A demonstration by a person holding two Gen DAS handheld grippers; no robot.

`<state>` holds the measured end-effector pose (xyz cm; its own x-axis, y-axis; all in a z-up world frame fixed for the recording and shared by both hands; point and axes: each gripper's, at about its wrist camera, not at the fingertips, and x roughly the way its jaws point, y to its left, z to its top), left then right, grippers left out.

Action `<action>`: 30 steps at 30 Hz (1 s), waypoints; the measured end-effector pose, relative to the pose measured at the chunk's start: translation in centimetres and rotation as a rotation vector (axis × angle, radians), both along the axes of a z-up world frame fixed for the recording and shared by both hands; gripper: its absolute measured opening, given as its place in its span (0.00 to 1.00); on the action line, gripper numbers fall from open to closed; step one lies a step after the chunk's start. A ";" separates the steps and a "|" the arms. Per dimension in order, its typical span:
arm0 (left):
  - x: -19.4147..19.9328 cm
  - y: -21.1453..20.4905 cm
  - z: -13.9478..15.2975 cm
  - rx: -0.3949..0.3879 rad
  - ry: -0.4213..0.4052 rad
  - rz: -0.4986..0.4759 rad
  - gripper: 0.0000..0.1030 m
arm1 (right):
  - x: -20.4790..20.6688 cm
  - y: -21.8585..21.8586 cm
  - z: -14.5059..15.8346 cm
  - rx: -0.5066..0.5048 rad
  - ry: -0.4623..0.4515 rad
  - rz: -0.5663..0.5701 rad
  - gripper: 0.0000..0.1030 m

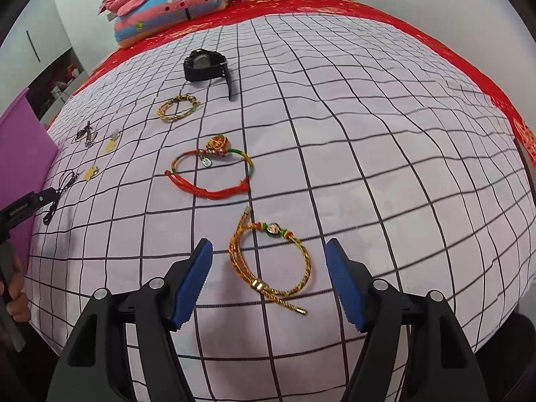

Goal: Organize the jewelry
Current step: 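Grasp the black cord keychain with the left tool while the right tool grasps the braided gold bracelet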

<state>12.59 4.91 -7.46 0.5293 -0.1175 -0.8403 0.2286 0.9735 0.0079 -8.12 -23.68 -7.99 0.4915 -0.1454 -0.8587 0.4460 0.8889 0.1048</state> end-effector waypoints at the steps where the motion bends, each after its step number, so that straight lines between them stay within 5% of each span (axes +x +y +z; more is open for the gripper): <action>1: 0.1 0.0 0.0 0.003 -0.002 -0.011 0.92 | 0.0 0.0 -0.1 0.003 0.003 -0.006 0.65; 17: 1.3 -0.4 -1.5 0.028 0.003 -0.117 0.92 | -1.3 -0.4 -1.2 0.022 0.041 -0.127 0.65; 30: 2.0 -1.1 -3.2 0.031 -0.023 -0.196 0.90 | -1.0 0.4 -2.0 -0.056 0.050 -0.131 0.64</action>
<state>14.61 3.86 -10.64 0.5180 -0.1950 -0.8328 0.4134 0.9095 0.0442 -9.12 -23.27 -9.98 0.4223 -0.2541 -0.8701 0.5618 0.8267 0.0312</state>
